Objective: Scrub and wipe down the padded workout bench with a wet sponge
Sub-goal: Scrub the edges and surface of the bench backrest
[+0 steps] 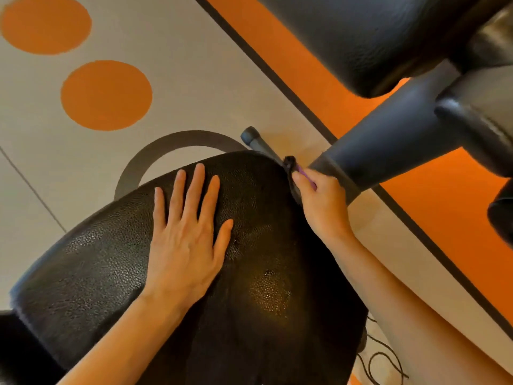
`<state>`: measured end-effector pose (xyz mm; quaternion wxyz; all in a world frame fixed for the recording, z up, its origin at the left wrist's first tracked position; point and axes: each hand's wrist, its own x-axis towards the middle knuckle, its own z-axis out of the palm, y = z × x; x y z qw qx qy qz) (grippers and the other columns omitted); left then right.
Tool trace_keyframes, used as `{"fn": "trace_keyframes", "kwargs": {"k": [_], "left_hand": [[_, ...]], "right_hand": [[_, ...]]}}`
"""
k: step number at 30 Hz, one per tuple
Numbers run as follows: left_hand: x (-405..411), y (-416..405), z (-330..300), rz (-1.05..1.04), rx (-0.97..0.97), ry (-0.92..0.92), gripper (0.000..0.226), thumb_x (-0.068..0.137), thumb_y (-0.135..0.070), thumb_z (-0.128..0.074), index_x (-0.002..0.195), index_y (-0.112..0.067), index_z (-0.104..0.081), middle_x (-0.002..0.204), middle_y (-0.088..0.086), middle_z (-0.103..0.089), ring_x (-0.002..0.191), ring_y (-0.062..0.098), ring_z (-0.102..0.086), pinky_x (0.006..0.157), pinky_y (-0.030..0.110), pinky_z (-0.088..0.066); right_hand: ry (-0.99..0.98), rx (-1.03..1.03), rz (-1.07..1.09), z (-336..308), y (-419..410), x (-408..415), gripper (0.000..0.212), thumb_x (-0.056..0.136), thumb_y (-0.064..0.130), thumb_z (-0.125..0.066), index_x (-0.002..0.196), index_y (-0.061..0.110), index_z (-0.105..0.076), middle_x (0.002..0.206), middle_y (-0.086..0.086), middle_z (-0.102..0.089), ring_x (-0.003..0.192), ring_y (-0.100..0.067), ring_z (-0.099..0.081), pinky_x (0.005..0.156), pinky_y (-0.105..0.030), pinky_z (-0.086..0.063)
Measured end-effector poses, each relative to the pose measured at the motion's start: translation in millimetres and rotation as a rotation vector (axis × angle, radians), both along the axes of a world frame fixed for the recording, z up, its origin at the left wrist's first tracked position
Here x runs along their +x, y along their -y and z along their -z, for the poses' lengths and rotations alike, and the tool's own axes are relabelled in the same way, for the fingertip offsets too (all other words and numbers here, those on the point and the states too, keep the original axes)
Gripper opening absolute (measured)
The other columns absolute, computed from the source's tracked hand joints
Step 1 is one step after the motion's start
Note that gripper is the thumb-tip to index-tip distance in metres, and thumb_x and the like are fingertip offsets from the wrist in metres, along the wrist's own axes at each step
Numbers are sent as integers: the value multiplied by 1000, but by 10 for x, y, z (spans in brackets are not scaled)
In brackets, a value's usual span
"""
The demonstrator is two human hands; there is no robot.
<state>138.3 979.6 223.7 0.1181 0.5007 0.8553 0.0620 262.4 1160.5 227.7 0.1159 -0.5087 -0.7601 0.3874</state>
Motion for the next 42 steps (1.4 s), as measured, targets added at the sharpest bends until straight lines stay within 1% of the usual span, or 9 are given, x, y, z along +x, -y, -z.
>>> {"fn": "trace_keyframes", "kwargs": {"k": [3, 8, 15, 20, 24, 29, 34, 39, 42], "left_hand": [[7, -6, 15, -6, -8, 0, 68, 98, -52, -24, 156, -17, -21, 165, 8, -11, 153, 30, -6, 122, 53, -3], [13, -20, 15, -19, -9, -2, 68, 97, -51, -28, 156, -18, -22, 165, 7, -11, 153, 29, -7, 122, 51, -4], [-255, 270, -159, -158, 37, 57, 67, 100, -49, -26, 157, -14, -17, 165, 6, -11, 154, 23, -3, 124, 44, -2], [-487, 513, -158, -214, -10, 48, 66, 101, -46, -22, 155, -9, -23, 162, 12, -21, 151, 26, -15, 125, 42, -6], [-477, 498, -131, -180, -32, 14, 65, 100, -43, -27, 154, -6, -26, 159, 14, -27, 147, 28, -23, 125, 37, -4], [-519, 500, -153, -183, -54, 47, 66, 99, -44, -28, 153, -6, -28, 155, 15, -33, 143, 27, -29, 124, 37, -5], [-540, 475, -171, -171, -68, 81, 65, 98, -44, -29, 151, -5, -31, 153, 16, -36, 140, 25, -32, 122, 39, -9], [-575, 464, -173, -175, -65, 104, 65, 96, -42, -32, 148, -2, -36, 152, 17, -37, 139, 27, -34, 121, 38, -8], [-571, 461, -171, -173, -58, 113, 65, 96, -41, -32, 147, -1, -37, 152, 18, -37, 139, 29, -34, 121, 39, -9]], "right_hand": [[67, -28, 52, -16, 8, 81, 27, 100, 29, -47, 88, 17, -67, 66, 4, -58, 61, -1, -55, 52, -3, -36], [-8, 58, -247, -88, -82, -849, 46, 98, 18, -50, 56, 34, -40, 53, 11, -38, 48, -1, -40, 48, -12, -31], [47, -98, -216, -149, -312, -542, 43, 99, 23, -49, 56, 26, -44, 57, 6, -42, 49, 2, -42, 48, -7, -32], [41, -27, -311, -126, -153, -840, 24, 99, 22, -48, 88, 21, -69, 77, 2, -62, 72, -4, -54, 64, -10, -39], [26, 35, -492, -131, -54, -939, 23, 98, 19, -51, 114, 16, -68, 96, 5, -67, 90, -3, -60, 77, -14, -47], [114, -69, -356, -252, -151, -935, 22, 99, 22, -48, 100, 19, -69, 83, 0, -66, 80, -7, -59, 68, -16, -45], [213, 0, -799, -248, 301, -1437, 27, 100, 28, -45, 86, 15, -65, 73, 7, -58, 73, -8, -52, 63, -23, -38], [271, -71, -527, -325, -94, -1221, 24, 100, 25, -48, 101, 20, -71, 77, 6, -65, 78, -6, -58, 67, -20, -43], [292, 36, -628, -262, 190, -1407, 25, 99, 27, -47, 100, 19, -71, 83, 3, -67, 81, -7, -59, 71, -25, -48]]}}
